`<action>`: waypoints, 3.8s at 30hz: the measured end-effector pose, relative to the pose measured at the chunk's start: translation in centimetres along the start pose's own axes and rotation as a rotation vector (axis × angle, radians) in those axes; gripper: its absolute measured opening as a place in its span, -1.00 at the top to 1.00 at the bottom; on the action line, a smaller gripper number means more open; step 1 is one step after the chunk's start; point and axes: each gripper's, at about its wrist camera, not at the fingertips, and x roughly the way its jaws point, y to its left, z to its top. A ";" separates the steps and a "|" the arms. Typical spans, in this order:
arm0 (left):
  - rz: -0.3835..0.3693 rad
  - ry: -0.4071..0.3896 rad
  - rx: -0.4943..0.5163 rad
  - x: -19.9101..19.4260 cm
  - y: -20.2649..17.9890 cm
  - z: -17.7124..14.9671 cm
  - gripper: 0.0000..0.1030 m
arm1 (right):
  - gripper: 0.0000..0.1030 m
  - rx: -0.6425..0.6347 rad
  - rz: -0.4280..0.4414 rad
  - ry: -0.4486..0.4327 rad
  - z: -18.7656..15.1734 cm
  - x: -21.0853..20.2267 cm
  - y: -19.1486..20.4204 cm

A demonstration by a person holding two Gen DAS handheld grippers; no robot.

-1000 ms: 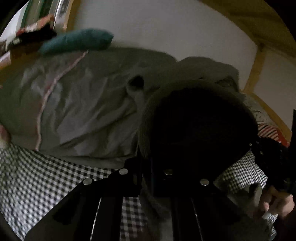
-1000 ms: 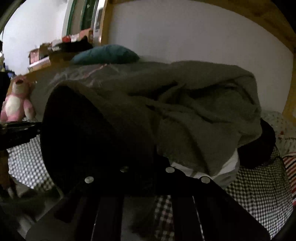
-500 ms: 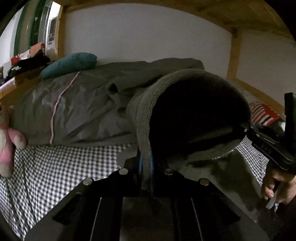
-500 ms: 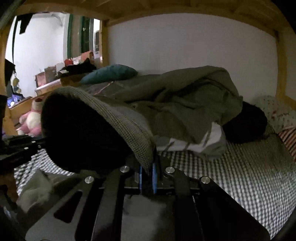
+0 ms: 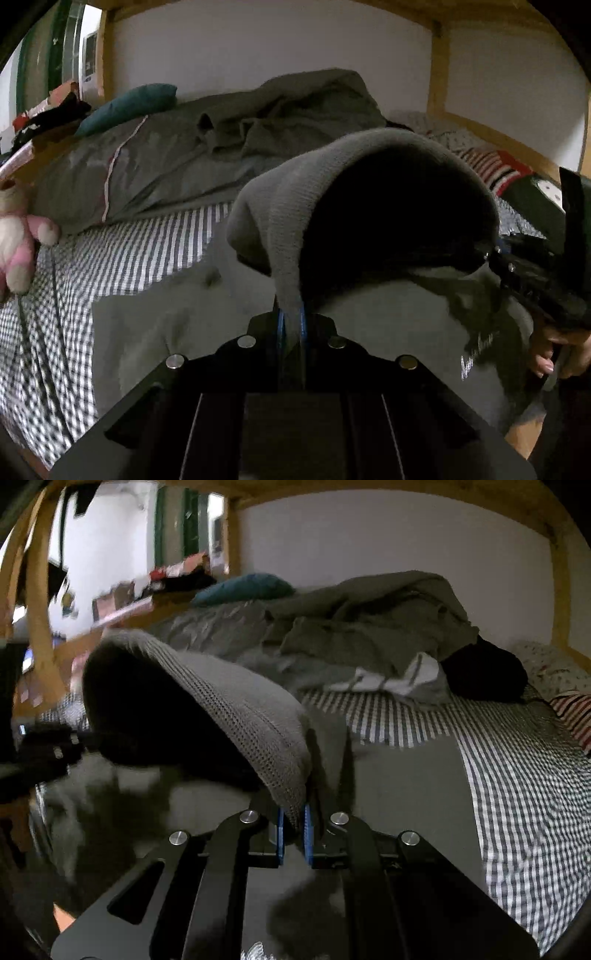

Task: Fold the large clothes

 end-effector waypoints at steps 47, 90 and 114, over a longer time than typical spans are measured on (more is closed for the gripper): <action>-0.050 0.130 -0.074 2.1 0.7 1.2 -0.89 | -0.93 0.027 -0.058 0.333 -2.6 0.2 -2.1; 0.146 0.158 -0.028 13.5 0.6 1.3 -0.91 | -0.92 0.067 -0.251 0.417 -7.0 -3.6 -1.0; 0.212 0.039 -0.029 -1.5 -1.3 -19.5 -0.91 | -0.93 -0.006 -0.247 0.473 -16.9 -3.5 2.3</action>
